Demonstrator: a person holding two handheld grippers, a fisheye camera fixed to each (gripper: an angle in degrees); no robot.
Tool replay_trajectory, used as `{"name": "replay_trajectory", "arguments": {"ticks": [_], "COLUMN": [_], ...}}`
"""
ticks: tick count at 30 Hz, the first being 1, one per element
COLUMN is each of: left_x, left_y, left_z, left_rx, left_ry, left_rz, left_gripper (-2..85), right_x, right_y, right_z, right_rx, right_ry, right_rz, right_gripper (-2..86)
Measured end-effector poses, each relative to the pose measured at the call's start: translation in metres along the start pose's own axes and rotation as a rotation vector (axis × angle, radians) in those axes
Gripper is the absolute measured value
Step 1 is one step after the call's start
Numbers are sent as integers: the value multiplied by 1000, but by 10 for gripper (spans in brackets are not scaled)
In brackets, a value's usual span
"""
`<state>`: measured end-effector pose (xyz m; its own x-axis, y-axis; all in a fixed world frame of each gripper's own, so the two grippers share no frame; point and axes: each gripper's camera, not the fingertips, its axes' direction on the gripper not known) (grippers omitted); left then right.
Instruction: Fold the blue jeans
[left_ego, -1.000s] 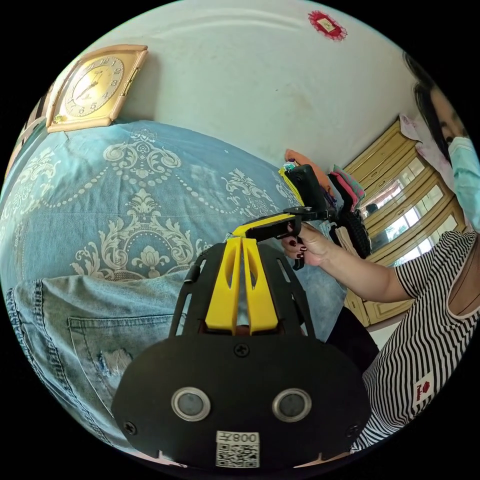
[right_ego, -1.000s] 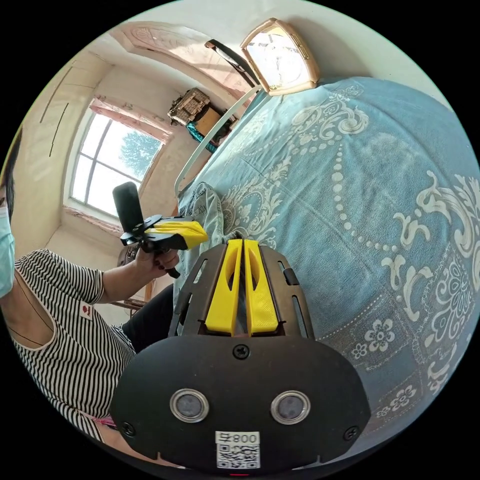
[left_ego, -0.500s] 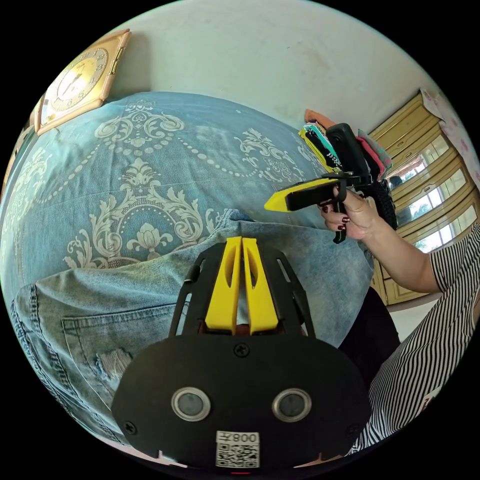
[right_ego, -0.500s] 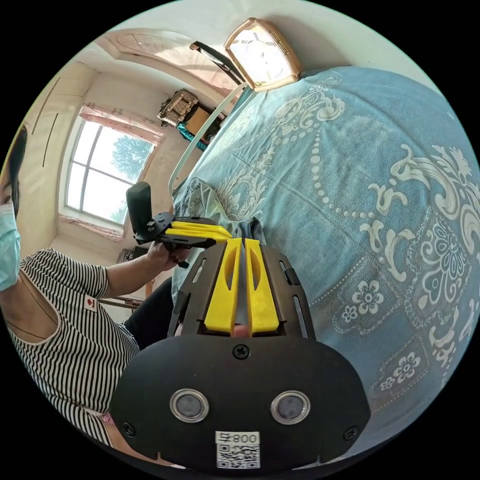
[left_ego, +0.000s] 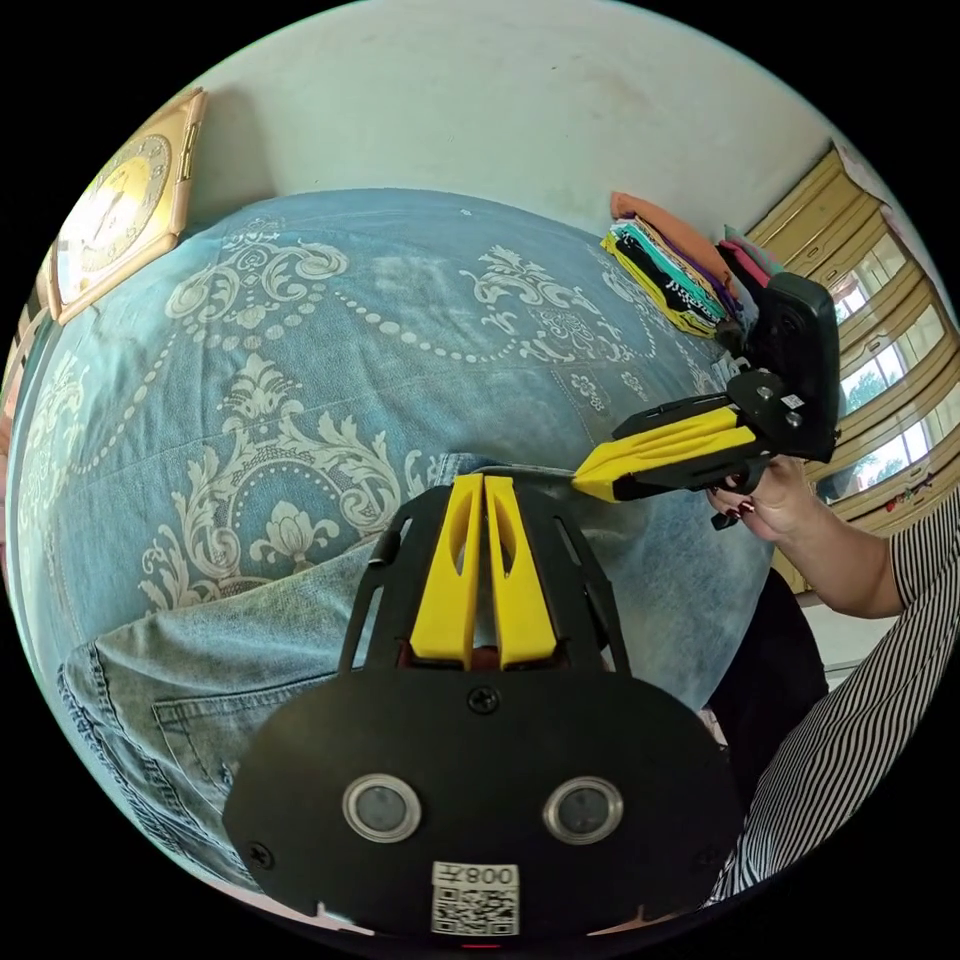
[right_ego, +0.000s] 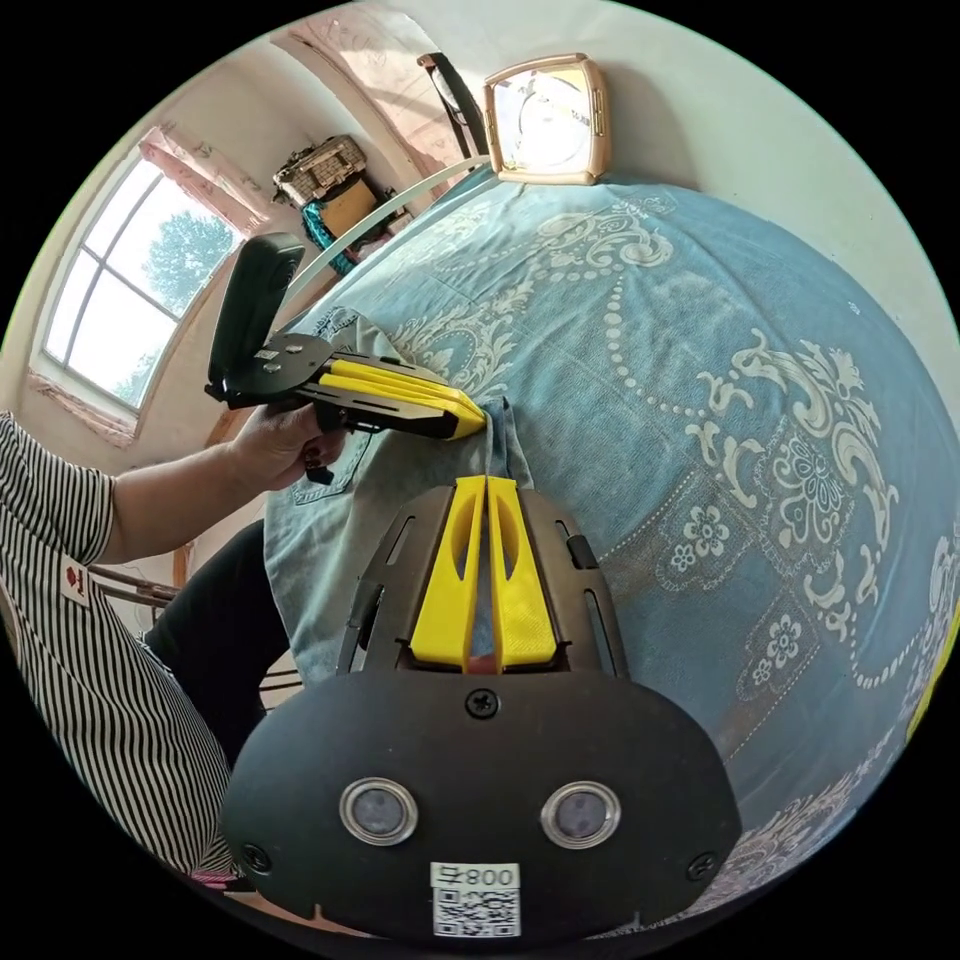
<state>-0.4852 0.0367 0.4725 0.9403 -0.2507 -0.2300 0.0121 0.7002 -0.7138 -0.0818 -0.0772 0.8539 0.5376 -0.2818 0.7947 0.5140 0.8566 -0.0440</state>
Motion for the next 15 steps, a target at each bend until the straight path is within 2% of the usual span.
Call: {"name": "replay_trajectory", "arguments": {"ticks": [6, 8, 11, 15], "left_x": [2, 5, 11, 7], "left_y": [18, 27, 45, 75], "left_z": [2, -3, -19, -45], "left_rx": [-14, 11, 80, 135], "left_ry": [-4, -8, 1, -60], "left_rz": [-23, -35, -41, -120], "left_gripper": [2, 2, 2, 2], "right_x": [-2, -11, -31, -55], "right_y": [6, 12, 11, -4], "right_z": [0, -13, -24, -4], "right_rx": [22, 91, 146, 89], "right_ry": [-5, 71, 93, 89], "right_rz": [92, 116, 85, 13], "right_gripper": [2, 1, 0, 0]}}
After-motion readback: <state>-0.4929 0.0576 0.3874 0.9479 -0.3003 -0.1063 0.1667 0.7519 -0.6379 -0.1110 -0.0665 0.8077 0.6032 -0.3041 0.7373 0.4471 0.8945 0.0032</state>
